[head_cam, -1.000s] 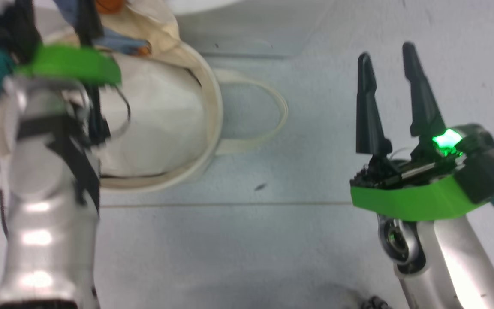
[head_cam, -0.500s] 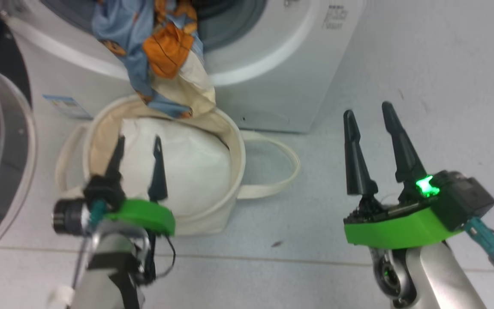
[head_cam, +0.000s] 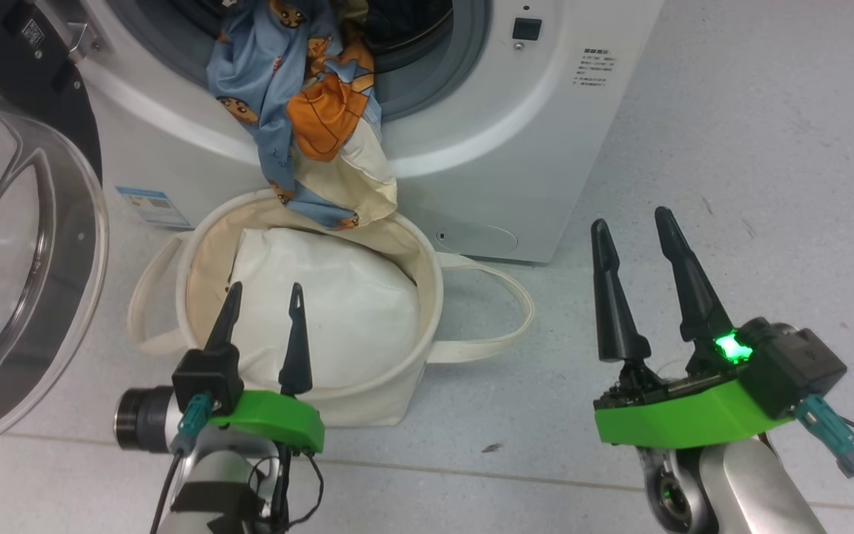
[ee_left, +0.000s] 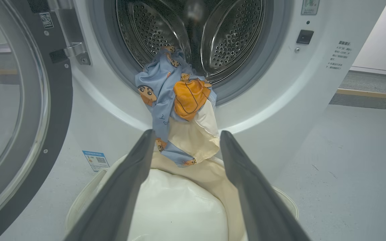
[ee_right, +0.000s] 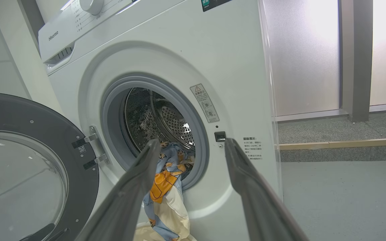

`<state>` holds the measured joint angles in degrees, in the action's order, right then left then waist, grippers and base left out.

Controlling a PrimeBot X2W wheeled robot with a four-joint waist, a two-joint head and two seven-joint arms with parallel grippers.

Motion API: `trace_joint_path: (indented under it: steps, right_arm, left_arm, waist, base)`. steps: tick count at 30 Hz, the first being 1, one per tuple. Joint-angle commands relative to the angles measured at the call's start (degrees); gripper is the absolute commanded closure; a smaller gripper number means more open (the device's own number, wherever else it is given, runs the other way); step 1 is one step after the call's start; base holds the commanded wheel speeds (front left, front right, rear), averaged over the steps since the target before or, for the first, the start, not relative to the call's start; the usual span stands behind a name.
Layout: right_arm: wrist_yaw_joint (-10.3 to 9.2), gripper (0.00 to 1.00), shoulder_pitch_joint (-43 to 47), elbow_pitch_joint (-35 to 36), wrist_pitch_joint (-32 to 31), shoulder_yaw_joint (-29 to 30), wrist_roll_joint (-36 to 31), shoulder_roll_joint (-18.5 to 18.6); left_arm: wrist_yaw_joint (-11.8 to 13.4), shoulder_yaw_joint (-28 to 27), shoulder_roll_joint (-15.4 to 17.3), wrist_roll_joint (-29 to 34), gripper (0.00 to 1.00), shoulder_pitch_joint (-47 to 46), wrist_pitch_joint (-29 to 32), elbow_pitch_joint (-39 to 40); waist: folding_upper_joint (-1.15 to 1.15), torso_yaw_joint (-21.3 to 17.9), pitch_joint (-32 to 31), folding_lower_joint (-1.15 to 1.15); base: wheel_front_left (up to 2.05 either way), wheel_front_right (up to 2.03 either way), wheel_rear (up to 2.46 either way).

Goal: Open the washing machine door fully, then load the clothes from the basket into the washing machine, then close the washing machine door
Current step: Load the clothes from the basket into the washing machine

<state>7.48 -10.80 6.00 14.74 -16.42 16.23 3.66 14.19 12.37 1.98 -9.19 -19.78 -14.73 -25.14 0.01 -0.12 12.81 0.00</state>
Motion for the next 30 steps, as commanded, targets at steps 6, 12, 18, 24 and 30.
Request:
trace_joint_path:
  steps: [6,12,18,24,30]
  right_arm:
    - [0.01,0.00,0.0,1.3,0.3,-0.3,0.2,-0.8]
    - [0.01,0.00,2.0,-5.2,0.3,4.9,-0.6,-0.8]
    - [0.01,0.00,0.6,-10.0,0.3,4.7,-1.3,-0.8]
    - [0.01,0.00,-0.5,-9.7,0.3,4.4,-1.9,-0.8]
    - [0.01,0.00,-1.4,-8.5,0.3,4.2,-3.1,-0.8]
  left_arm:
    - [1.2,-1.4,0.9,0.9,0.00,0.1,-0.3,5.6]
    - [1.5,-0.4,0.9,0.6,0.00,1.6,-0.3,8.5]
    - [1.8,0.3,0.9,0.4,0.00,1.9,-0.3,8.8]
    - [2.0,0.6,0.9,-0.2,0.00,0.6,-0.3,7.4]
    - [2.2,1.3,0.9,-0.5,0.00,-2.8,-0.3,5.4]
  waist:
    - [-0.01,-0.3,-0.6,0.00]
    - [-0.01,-0.3,-1.6,0.00]
    - [-0.01,-0.7,-0.6,0.00]
    - [-0.01,-1.0,2.1,0.00]
    - [-0.01,-1.5,6.9,0.00]
  base:
    - [0.00,0.00,0.00]
    - [0.00,0.00,0.00]
    - [0.00,0.00,0.00]
    - [0.00,0.00,0.00]
    - [0.00,0.00,0.00]
